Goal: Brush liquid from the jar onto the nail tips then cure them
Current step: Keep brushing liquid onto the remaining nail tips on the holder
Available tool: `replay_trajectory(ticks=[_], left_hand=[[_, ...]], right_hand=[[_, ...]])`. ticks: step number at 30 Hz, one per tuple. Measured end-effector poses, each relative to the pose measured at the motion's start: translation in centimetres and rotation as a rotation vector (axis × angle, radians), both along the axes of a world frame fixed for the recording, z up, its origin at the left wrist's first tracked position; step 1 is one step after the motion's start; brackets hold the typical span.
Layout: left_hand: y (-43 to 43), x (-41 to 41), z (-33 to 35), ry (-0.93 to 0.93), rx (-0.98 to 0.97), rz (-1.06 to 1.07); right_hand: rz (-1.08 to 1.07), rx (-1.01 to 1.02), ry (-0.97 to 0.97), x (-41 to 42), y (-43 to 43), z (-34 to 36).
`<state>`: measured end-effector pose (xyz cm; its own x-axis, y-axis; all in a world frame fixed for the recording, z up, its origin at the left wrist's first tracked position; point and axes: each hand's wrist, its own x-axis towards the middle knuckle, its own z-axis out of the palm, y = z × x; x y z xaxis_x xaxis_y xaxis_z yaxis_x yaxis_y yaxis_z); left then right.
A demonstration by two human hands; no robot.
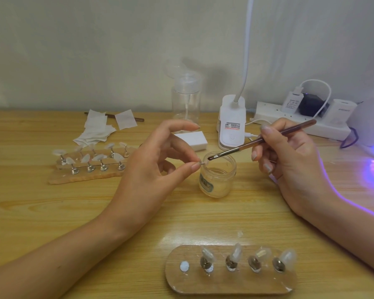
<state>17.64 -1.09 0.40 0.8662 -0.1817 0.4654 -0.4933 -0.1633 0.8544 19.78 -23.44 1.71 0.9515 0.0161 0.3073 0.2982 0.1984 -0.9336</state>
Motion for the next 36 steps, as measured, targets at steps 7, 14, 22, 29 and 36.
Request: replay_trajectory(ticks=[7,14,22,29,36], left_hand=[[0.01,0.0,0.05,-0.01,0.016,0.005],[-0.08,-0.11,0.21,-0.002,0.012,0.012],[-0.12,-0.26,0.26,0.029,-0.006,0.026],[-0.25,-0.31,0.35,0.037,-0.002,0.037],[-0.29,-0.34,0.41,0.052,-0.017,0.033]], right_hand=[[0.02,0.005,0.008,-0.08,0.12,0.01],[0.057,0.019,-0.033,0.04,0.15,-0.1],[0.049,0.023,-0.022,0.15,0.05,-0.17],[0.04,0.028,-0.034,0.1,0.04,-0.13],[0.015,0.023,-0.009,0.09,-0.06,-0.05]])
